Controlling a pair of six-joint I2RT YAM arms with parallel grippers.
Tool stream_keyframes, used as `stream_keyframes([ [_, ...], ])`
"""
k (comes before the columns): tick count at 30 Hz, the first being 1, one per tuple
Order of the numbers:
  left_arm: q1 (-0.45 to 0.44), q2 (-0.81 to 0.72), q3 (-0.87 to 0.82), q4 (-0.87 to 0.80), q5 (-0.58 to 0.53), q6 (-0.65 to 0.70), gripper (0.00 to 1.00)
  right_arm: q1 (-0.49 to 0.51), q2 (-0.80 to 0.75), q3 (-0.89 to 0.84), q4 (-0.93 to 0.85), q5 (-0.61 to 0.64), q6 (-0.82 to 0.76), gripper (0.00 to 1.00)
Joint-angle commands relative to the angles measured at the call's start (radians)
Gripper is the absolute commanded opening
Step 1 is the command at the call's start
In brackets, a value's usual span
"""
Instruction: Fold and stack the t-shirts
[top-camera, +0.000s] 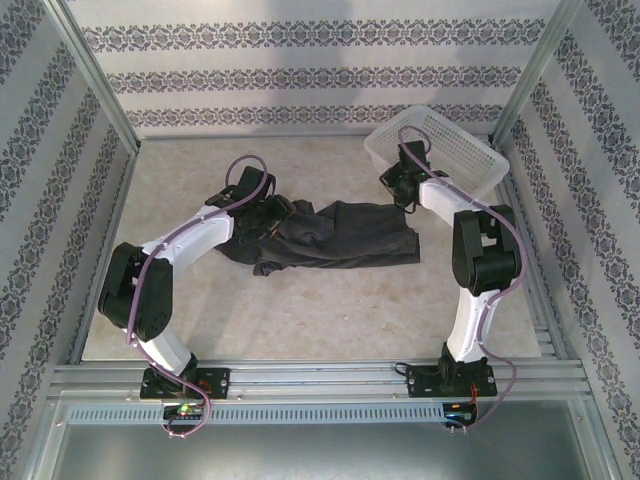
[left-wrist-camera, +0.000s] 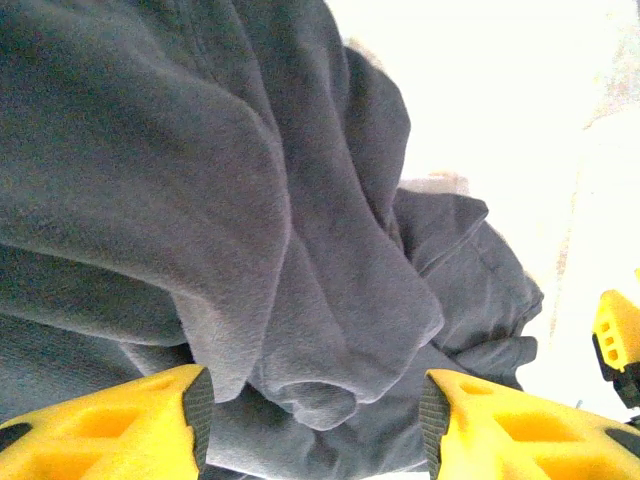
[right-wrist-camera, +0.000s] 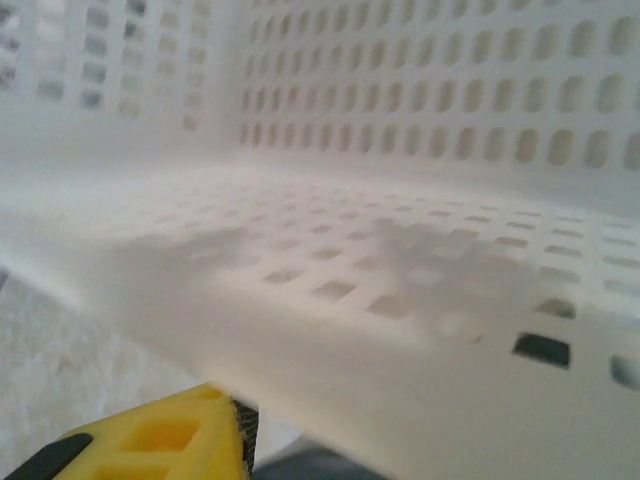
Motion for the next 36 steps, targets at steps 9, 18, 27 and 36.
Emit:
stream_keyframes([
  [9, -0.004, 0.131, 0.15, -0.197, -0.087, 0.059, 0.56, 0.016, -0.114, -0.014, 0.005, -0.014, -0.077, 0.45],
  [18, 0.007, 0.274, 0.266, -0.281, -0.116, 0.151, 0.14, 0.103, -0.306, -0.226, -0.097, 0.014, -0.11, 0.57],
  [27, 0.057, 0.046, 0.165, -0.208, -0.236, 0.156, 0.0, 0.083, -0.315, -0.362, -0.179, 0.046, -0.186, 0.59],
  [36, 0.186, -0.177, -0.04, -0.017, -0.12, 0.086, 0.0, 0.088, -0.171, -0.297, -0.258, 0.015, -0.159, 0.56],
])
